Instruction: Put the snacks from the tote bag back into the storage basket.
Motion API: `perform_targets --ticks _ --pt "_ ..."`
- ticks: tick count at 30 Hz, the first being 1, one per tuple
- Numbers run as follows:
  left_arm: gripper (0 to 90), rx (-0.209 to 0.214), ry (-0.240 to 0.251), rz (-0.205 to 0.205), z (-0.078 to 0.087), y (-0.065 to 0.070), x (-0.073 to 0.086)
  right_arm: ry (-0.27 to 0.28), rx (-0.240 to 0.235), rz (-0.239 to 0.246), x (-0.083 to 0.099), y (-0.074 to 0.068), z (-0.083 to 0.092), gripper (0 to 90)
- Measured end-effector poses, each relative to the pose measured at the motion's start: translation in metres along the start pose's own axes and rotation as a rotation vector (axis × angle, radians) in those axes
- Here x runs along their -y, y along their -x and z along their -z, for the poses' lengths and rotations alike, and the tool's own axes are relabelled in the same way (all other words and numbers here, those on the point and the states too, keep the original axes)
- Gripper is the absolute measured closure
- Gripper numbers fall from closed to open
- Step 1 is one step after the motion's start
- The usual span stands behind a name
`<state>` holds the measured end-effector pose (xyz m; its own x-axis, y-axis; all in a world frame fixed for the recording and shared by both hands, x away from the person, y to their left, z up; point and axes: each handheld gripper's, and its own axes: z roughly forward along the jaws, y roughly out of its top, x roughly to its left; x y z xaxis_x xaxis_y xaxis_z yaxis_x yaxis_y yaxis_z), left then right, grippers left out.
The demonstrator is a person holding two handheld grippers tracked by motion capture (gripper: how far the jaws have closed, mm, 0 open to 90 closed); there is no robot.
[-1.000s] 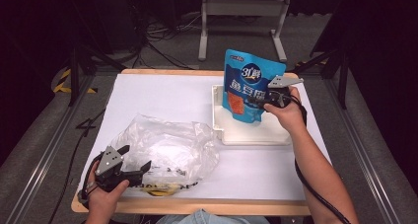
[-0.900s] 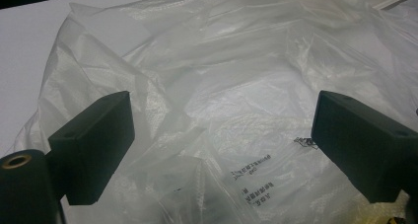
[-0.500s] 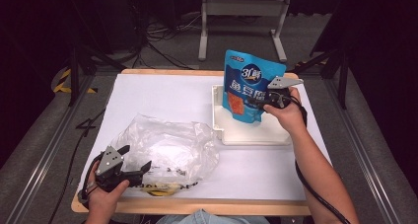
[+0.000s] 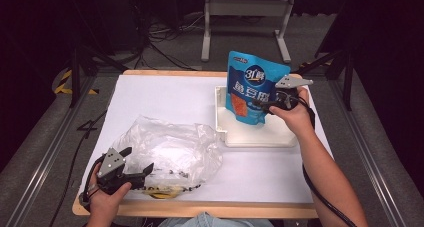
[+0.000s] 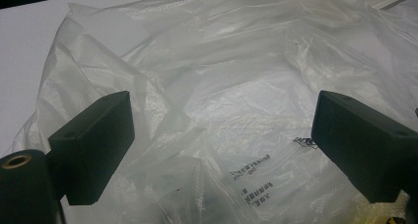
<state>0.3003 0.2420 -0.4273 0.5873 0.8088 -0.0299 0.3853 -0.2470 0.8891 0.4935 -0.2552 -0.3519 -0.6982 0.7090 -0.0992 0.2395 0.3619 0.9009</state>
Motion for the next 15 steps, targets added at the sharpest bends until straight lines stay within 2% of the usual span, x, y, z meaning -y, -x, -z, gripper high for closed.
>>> perform_targets --ticks 5,10,11,14,15 --pt "10.0 0.001 -0.003 -0.004 -0.001 0.001 0.0 0.015 -0.001 -0.003 -0.005 -0.004 0.014 17.9" --pt "10.0 0.002 -0.005 -0.003 -0.002 0.001 0.0 0.006 0.017 0.003 -0.01 -0.009 0.028 18.4" --pt "10.0 0.003 -0.006 -0.004 -0.002 0.001 0.0 0.003 0.022 0.002 -0.012 -0.012 0.037 18.2" --pt "10.0 0.003 -0.004 -0.004 -0.001 0.001 0.0 0.004 0.026 -0.003 -0.013 -0.015 0.043 18.1" --pt "10.0 0.003 -0.005 -0.003 -0.001 0.001 0.0 0.011 0.027 -0.007 -0.014 -0.018 0.05 17.8"
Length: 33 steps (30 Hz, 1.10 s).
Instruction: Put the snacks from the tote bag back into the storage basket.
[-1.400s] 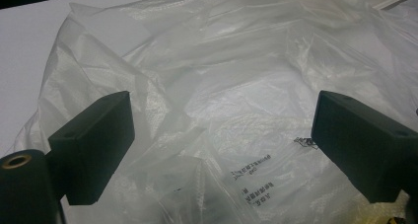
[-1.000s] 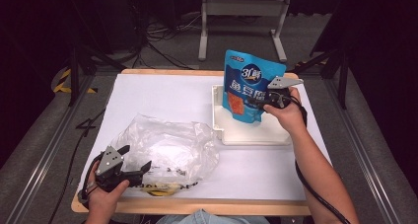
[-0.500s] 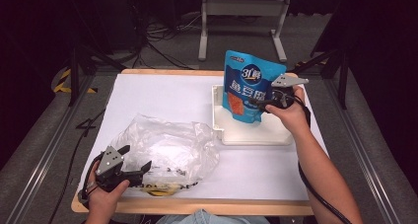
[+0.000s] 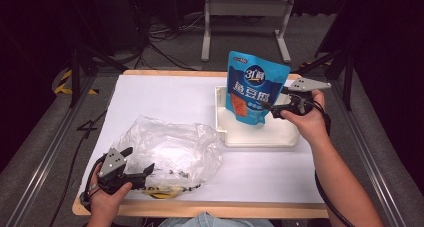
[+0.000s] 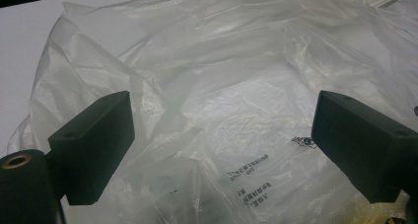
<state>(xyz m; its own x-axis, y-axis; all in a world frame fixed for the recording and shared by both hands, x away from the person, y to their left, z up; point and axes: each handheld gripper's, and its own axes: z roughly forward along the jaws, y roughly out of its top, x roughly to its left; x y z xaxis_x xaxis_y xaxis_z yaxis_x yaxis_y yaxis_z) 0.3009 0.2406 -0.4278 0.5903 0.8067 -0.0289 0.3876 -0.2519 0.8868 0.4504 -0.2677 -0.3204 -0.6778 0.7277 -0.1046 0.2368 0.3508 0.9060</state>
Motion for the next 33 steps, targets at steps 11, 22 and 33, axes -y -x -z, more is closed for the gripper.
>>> perform_targets --ticks 11,22,33 --pt "10.0 0.006 -0.003 -0.003 -0.002 0.001 -0.001 -0.001 0.014 -0.019 0.009 -0.017 0.039 17.4" --pt "10.0 0.003 -0.002 -0.001 -0.002 0.001 -0.001 -0.001 -0.109 0.008 0.021 -0.052 0.063 13.6" --pt "10.0 0.007 -0.003 -0.001 -0.002 0.002 -0.001 -0.071 -0.185 0.026 0.049 -0.081 0.056 8.7"
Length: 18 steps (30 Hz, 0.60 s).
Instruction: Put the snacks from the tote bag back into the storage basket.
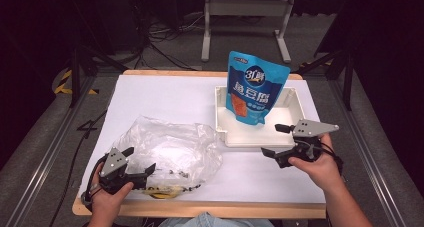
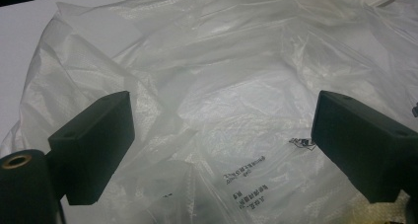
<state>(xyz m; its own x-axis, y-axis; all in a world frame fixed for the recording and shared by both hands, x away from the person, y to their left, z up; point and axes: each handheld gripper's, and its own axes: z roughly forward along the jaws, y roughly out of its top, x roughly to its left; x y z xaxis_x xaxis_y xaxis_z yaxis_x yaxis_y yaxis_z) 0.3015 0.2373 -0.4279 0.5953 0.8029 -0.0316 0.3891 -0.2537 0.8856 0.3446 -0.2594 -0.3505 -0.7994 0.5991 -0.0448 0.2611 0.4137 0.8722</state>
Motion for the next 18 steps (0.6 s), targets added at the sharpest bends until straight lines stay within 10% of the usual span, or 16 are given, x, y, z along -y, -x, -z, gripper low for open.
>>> perform_targets --ticks 18 --pt "10.0 0.003 -0.002 -0.01 0.0 0.0 0.0 0.002 -0.068 -0.017 0.04 -0.014 -0.03 7.2"
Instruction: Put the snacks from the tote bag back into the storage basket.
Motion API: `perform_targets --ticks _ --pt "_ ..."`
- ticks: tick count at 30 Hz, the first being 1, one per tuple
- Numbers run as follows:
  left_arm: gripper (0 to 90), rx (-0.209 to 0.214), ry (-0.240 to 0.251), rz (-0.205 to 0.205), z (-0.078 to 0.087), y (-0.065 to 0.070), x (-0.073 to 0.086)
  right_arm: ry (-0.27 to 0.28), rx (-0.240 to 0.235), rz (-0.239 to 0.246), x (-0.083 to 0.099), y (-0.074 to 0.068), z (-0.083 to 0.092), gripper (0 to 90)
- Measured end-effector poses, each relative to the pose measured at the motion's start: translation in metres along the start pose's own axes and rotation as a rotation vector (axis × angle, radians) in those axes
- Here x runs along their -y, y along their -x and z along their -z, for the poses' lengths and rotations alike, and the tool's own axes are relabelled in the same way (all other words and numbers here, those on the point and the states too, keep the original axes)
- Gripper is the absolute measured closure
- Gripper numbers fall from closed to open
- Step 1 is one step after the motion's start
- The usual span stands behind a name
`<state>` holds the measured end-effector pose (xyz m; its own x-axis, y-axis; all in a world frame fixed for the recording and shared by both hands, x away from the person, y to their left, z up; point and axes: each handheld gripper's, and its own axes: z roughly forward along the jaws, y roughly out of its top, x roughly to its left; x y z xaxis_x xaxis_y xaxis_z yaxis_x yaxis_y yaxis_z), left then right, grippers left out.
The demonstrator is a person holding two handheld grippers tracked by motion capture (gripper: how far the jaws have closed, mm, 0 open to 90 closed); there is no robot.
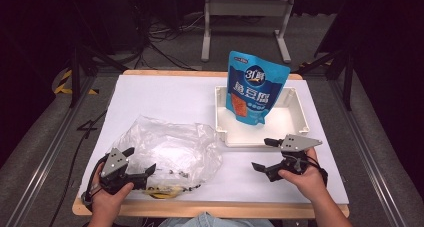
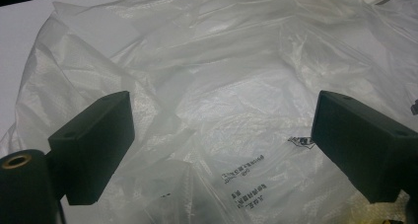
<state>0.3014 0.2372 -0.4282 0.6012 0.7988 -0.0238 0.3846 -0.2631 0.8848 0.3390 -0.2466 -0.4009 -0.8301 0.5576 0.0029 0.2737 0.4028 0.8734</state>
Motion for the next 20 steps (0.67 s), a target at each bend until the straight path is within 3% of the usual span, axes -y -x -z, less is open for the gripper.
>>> perform_targets --ticks 11,14,20 --pt "9.9 0.006 -0.004 0.0 0.0 -0.001 0.0 -0.053 0.003 0.01 0.019 0.001 -0.018 5.9" --pt "10.2 0.013 -0.004 -0.002 0.0 0.0 0.001 -0.071 -0.02 -0.022 0.021 0.002 -0.021 5.8" --pt "11.2 0.018 -0.008 -0.01 -0.001 0.001 0.0 -0.11 -0.072 -0.038 0.024 0.002 -0.025 5.8"
